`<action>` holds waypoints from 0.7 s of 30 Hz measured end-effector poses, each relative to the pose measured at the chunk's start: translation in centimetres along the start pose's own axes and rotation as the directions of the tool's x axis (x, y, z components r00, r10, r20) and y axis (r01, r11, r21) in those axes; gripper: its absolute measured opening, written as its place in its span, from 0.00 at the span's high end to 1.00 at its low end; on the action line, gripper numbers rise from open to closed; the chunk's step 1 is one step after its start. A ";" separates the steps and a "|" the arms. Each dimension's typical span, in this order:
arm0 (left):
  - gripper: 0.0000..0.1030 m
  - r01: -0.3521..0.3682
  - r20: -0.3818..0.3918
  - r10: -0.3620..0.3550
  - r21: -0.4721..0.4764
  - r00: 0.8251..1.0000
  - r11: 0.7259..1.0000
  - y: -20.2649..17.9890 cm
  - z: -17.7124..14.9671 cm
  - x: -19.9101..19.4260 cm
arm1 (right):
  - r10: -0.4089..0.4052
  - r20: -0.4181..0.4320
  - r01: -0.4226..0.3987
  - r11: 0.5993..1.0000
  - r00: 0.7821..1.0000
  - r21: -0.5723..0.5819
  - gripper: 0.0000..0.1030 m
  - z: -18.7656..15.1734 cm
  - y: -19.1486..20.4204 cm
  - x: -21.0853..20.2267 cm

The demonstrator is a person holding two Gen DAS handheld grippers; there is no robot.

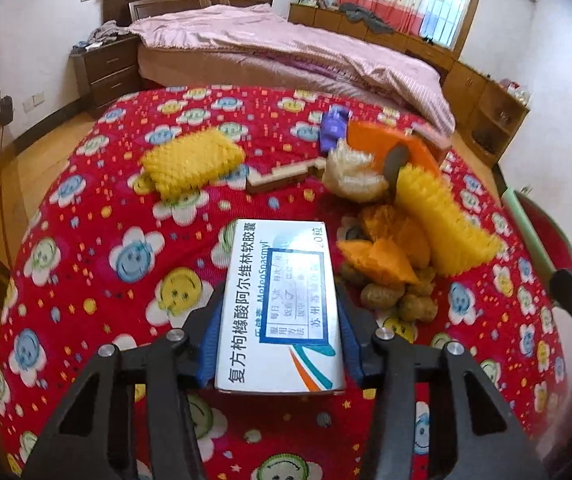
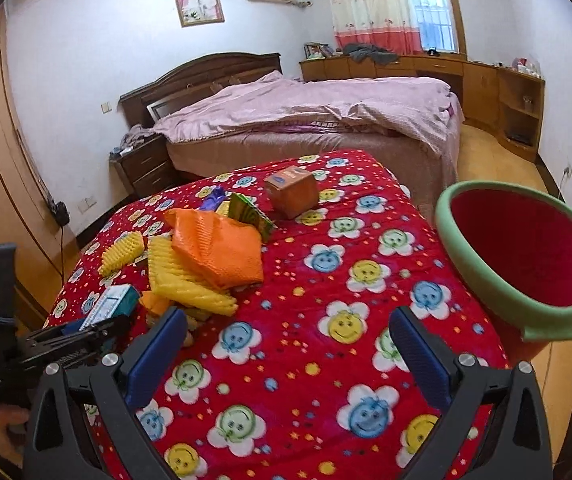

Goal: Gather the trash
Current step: 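Grasp the white medicine box with the left tool while the right tool reaches toward the orange mesh bag, then close the right tool on the orange mesh bag and lift it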

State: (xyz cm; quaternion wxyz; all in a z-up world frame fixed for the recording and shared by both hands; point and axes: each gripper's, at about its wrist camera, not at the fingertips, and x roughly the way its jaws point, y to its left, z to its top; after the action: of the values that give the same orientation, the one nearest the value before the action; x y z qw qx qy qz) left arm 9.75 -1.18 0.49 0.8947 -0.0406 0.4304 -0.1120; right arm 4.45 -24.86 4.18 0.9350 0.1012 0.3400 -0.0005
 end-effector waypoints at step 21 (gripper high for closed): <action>0.51 0.007 0.048 -0.007 -0.005 0.999 1.000 2.3 3.7 1.1 | 0.079 -0.199 -0.068 0.996 0.977 0.060 0.18 4.6 3.3 11.6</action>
State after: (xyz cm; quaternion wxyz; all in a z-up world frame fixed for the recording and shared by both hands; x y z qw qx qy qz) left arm 13.69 0.72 1.57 0.9043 -0.0471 0.4090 -0.1131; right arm 16.53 -21.74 0.84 0.8921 0.1380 0.4287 0.0353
